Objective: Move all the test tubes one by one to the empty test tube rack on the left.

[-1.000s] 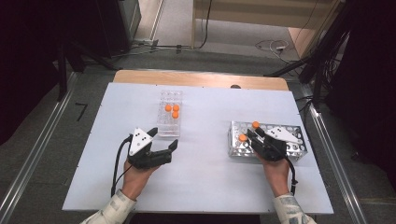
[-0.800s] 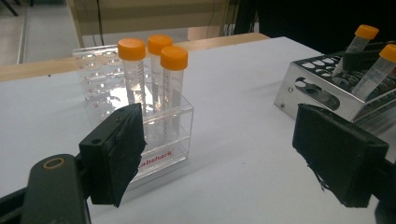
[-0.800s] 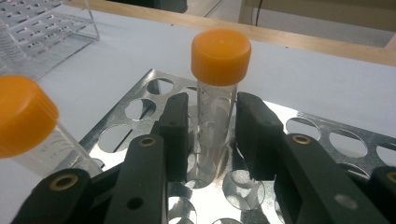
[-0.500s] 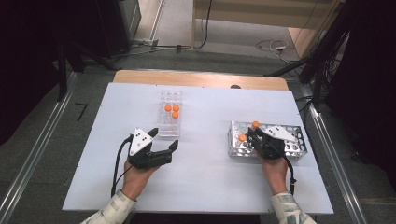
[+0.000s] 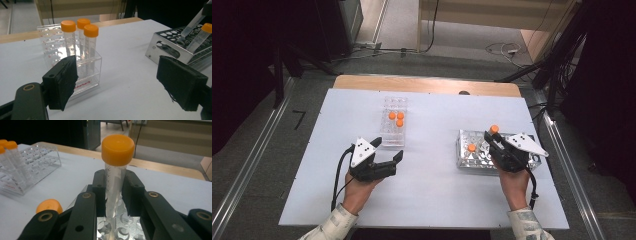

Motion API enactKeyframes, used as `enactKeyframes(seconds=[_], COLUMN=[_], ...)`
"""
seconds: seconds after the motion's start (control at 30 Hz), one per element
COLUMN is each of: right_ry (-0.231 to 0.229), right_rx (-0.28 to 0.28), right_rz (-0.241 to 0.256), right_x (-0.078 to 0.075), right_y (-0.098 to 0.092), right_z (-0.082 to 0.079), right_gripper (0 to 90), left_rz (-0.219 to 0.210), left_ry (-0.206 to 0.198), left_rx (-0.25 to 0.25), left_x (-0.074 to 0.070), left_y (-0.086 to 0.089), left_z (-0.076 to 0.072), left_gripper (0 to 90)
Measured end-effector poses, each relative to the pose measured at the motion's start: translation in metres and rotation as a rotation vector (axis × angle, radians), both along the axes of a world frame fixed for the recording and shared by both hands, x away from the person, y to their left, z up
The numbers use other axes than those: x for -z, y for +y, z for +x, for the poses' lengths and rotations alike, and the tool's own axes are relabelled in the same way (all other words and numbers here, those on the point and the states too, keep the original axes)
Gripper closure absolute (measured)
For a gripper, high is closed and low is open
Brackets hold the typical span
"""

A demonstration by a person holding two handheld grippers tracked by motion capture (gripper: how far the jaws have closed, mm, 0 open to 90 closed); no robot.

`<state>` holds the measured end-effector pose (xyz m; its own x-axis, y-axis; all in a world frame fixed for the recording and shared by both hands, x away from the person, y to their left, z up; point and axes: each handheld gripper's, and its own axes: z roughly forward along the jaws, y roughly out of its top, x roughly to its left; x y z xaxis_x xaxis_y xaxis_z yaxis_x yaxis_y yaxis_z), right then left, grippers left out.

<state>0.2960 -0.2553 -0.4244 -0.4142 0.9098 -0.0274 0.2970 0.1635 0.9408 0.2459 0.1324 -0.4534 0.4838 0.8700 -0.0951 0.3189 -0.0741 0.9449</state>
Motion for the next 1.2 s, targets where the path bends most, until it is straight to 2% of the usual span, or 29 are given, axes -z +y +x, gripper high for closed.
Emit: enactKeyframes(seconds=[0.17,0.3,0.43,0.67,0.9,1.2], right_ry=[-0.036,-0.049,-0.046,-0.009,0.026,0.058], right_rx=[-0.011,-0.032,-0.055,-0.107,-0.173,-0.267], right_rz=[0.016,0.004,-0.007,-0.021,-0.037,-0.055], right_x=[-0.013,-0.018,-0.015,-0.001,0.01,0.022], right_y=[-0.006,-0.01,-0.013,-0.013,0.003,0.039], right_z=[-0.014,-0.029,-0.046,-0.07,-0.08,-0.077], right_gripper=[71.5,71.6,71.8,71.8,71.9,71.9], left_rz=[-0.002,-0.002,-0.002,0.001,0.005,0.005], left_ry=[-0.003,-0.004,-0.006,-0.007,-0.013,-0.01], left_rx=[0.0,0.001,0.007,0.02,0.046,0.092], left_x=[-0.001,-0.001,-0.001,-0.002,-0.003,-0.004], left_y=[0.0,0.0,-0.002,-0.005,-0.009,-0.018], left_z=[0.0,0.0,-0.001,-0.002,-0.005,-0.01], left_gripper=[17.0,17.0,17.0,17.2,18.2,18.7])
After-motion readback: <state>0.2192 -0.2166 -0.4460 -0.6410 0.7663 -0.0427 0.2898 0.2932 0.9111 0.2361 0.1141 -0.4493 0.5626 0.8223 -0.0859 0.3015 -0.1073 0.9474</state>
